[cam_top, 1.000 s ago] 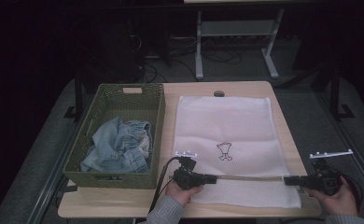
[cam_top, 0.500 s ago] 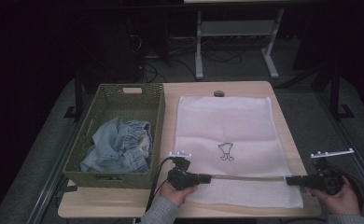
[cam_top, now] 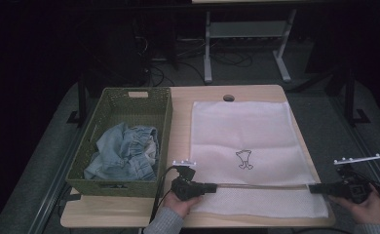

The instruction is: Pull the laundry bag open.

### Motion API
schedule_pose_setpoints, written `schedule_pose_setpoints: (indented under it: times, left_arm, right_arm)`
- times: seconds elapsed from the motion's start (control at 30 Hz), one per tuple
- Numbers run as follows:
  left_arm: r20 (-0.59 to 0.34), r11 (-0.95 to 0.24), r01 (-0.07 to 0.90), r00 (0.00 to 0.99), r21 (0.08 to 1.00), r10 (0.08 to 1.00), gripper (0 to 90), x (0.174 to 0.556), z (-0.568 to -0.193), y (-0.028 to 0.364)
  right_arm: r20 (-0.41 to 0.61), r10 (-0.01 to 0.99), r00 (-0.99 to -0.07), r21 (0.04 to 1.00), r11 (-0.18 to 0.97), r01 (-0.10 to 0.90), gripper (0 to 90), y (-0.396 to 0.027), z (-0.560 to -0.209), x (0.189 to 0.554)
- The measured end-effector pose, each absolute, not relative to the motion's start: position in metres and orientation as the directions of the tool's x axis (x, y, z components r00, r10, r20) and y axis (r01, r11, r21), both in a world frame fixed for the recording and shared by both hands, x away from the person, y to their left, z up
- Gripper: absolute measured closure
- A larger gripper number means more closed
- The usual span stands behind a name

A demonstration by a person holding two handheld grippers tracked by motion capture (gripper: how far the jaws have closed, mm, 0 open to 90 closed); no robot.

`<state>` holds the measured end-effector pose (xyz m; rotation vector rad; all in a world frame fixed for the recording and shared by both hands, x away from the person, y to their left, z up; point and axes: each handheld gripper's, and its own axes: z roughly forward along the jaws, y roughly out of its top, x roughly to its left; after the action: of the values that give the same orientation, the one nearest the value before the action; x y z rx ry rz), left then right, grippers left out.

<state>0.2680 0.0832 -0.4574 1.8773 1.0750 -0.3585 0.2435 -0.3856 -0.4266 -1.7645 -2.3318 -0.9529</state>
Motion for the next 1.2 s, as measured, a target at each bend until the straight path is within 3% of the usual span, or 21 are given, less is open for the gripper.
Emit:
schedule_pose_setpoints:
  times: [0.93, 1.2]
  left_arm:
    - [-0.559, -0.198, 0.786, 0.569, 0.586, 0.603, 87.1, 0.243, -0.452, 0.109]
    - [-0.518, -0.212, 0.763, 0.587, 0.611, 0.622, 80.1, 0.235, -0.442, 0.116]
  right_arm:
    - [0.391, 0.883, -0.261, 0.406, 0.09, 0.91, 82.2, -0.428, -0.43, 0.241]
    - [0.378, 0.882, -0.282, 0.408, 0.115, 0.906, 82.0, -0.417, -0.428, 0.244]
